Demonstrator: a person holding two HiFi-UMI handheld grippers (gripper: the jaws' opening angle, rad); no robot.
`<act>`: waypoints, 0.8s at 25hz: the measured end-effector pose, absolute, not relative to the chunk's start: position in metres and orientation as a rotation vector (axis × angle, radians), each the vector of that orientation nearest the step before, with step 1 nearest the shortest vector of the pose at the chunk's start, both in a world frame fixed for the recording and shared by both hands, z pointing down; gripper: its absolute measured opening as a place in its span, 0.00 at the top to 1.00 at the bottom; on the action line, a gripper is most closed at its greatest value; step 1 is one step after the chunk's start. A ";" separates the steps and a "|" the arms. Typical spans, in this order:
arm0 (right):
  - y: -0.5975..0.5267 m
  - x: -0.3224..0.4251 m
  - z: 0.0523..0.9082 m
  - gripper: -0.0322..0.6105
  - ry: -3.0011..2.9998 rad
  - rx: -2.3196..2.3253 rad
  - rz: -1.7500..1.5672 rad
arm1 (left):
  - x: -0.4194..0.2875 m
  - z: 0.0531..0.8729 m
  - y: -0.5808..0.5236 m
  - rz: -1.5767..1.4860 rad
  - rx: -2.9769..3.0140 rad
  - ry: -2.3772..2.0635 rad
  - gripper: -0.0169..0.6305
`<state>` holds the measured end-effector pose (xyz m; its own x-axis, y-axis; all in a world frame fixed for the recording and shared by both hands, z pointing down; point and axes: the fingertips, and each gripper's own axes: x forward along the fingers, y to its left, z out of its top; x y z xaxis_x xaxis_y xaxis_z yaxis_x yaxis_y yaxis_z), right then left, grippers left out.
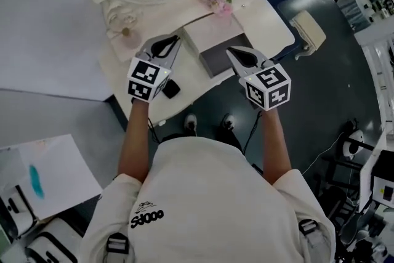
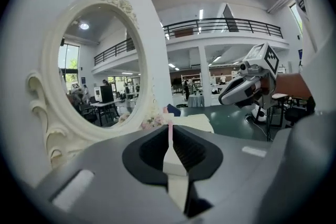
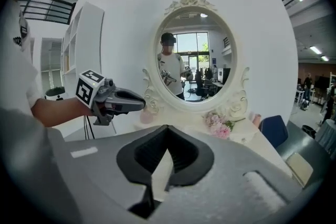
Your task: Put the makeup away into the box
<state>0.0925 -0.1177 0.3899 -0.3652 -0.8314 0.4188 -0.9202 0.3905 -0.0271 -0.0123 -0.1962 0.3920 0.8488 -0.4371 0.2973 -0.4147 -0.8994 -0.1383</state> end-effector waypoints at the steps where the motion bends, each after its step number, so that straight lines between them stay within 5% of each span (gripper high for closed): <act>1: -0.123 0.090 0.397 0.95 -2.328 1.496 0.383 | -0.019 0.402 -0.199 -0.529 -2.960 0.717 0.90; 20: -0.131 0.052 0.514 0.95 -2.360 0.960 0.552 | -0.085 0.626 -0.135 -1.287 -3.072 0.998 0.47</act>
<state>0.0524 -0.1307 0.5140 -0.6084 -0.5120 0.6064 -0.7280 0.6644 -0.1693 -0.0846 -0.1355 0.6262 0.5733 -0.3712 0.7305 -0.6149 -0.7841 0.0842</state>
